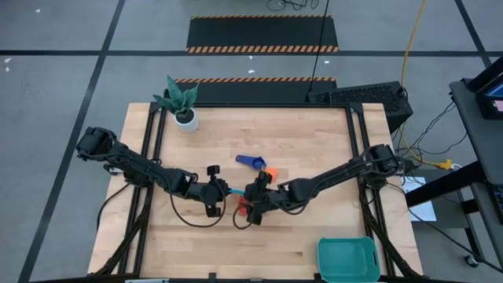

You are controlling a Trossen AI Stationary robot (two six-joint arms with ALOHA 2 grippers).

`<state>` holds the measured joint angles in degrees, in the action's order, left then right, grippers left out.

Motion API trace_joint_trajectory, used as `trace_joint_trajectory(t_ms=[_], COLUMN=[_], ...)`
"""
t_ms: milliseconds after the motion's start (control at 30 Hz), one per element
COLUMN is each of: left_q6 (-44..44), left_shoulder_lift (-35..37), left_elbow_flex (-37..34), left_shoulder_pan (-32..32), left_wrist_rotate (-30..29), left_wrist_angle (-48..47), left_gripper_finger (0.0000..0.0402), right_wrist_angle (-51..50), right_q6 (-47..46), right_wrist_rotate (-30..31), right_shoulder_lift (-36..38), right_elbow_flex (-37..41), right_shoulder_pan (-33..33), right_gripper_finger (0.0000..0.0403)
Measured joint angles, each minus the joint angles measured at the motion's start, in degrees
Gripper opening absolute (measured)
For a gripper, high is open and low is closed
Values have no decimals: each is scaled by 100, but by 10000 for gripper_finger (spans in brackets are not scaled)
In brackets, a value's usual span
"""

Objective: Nest measuring cups in basket
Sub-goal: Stack the orange measuring cup on top of the light blue measuring cup

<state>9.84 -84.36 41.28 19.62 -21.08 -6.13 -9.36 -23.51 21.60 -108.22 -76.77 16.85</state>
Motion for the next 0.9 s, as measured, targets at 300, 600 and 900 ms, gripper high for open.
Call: trace_joint_trajectory(t_ms=[300,600,900], left_q6=[68,79,142], left_shoulder_lift=[2,4,4], left_elbow_flex=[0,0,0], left_shoulder_pan=[7,7,9], left_wrist_rotate=[9,20,22], left_wrist_angle=[-7,-7,-9], left_gripper_finger=[40,40,40], right_wrist_angle=[266,266,395], right_q6=[7,65,79], right_wrist_rotate=[-218,-382,-386], right_shoulder_lift=[-216,-210,-331], right_elbow_flex=[0,0,0], right_shoulder_pan=[-100,-250,-296], right_gripper_finger=[282,282,281])
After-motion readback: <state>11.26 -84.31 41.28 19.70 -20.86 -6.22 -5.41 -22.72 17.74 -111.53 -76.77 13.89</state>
